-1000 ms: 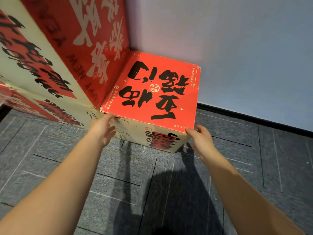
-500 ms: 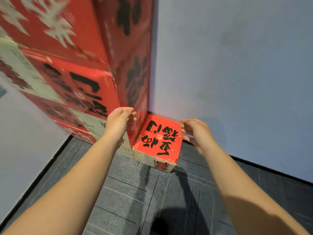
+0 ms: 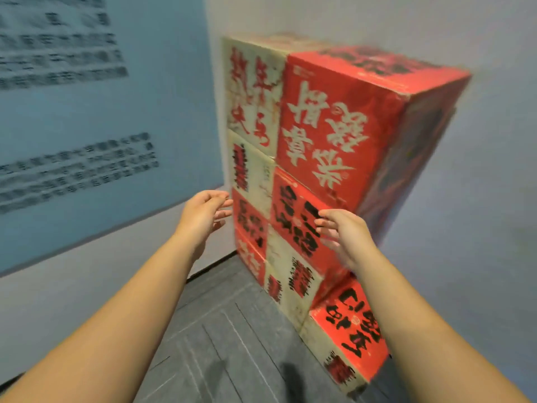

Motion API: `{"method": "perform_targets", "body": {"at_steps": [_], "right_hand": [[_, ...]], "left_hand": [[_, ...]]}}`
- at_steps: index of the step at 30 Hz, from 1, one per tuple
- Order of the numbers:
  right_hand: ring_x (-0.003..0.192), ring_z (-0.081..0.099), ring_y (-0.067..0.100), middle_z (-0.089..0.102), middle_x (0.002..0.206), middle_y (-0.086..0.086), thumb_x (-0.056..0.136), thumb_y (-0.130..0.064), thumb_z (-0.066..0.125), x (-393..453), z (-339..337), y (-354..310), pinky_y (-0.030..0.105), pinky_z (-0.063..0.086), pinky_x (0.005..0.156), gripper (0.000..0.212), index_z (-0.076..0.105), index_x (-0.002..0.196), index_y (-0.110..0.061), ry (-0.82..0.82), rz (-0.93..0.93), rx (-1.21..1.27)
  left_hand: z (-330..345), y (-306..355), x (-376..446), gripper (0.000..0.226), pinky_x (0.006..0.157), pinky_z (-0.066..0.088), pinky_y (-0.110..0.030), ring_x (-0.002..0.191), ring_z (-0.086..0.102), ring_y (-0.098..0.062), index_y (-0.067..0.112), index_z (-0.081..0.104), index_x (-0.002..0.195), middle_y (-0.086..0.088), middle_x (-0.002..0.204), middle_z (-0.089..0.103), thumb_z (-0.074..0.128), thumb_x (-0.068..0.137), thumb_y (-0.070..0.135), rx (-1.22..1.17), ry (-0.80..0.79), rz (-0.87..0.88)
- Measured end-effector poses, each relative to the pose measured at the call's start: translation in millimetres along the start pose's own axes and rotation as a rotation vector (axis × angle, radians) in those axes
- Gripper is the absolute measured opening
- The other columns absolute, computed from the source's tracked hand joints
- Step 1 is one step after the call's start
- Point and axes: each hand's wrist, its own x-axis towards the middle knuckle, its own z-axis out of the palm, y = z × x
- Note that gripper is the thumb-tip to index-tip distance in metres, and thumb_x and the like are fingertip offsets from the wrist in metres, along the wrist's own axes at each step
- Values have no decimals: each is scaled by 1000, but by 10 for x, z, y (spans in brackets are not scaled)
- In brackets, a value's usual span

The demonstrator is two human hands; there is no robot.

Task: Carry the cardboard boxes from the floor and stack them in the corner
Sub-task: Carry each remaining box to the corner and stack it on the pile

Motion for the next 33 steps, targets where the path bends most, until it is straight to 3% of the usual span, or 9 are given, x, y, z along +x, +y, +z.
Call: {"method": "perform_targets", "body": {"at_steps": [2, 6, 10, 21, 33], "right_hand": [[62, 52, 12, 58, 70, 1, 90, -14, 54, -65, 357, -49, 27, 42, 69, 6, 58, 86, -13, -133, -5, -48], [59, 48, 11, 55, 68, 1, 90, -12, 52, -342, 1022, -18, 23, 38, 60, 16, 55, 75, -16, -389, -26, -127], [62, 51, 10, 57, 71, -1, 90, -15, 53, -785, 1661, 159, 23, 40, 61, 17, 54, 74, -20, -654, -35, -234], [67, 53, 12, 58, 75, 1, 90, -15, 54, -3103, 3098, 976, 24, 43, 62, 13, 56, 77, -17, -1314, -33, -471], [64, 52, 11, 58, 74, 1, 90, -15, 53, -6040, 4193, 2037, 23, 39, 62, 17, 56, 74, -18, -1745, -2, -537]], "left_hand": [[-389, 21, -157, 18, 69, 42, -22, 75, 55, -9, 21, 53, 80, 4, 87, 59, 45, 97, 18, -18, 134, 3], [-1014, -80, -671, 19, 68, 41, -21, 75, 55, -9, 21, 53, 81, 4, 86, 59, 44, 97, 17, -79, 363, -20], [-1553, -219, -1352, 20, 67, 40, -21, 74, 54, -8, 21, 52, 79, 5, 84, 57, 44, 97, 16, -152, 608, -25], [-2971, -535, -3863, 22, 67, 37, -22, 72, 54, -7, 24, 51, 77, 6, 82, 57, 42, 97, 16, -300, 1293, 30], [-4511, -824, -6400, 22, 64, 36, -21, 72, 53, -7, 22, 50, 77, 6, 81, 57, 43, 97, 17, -331, 1710, 48]]}}
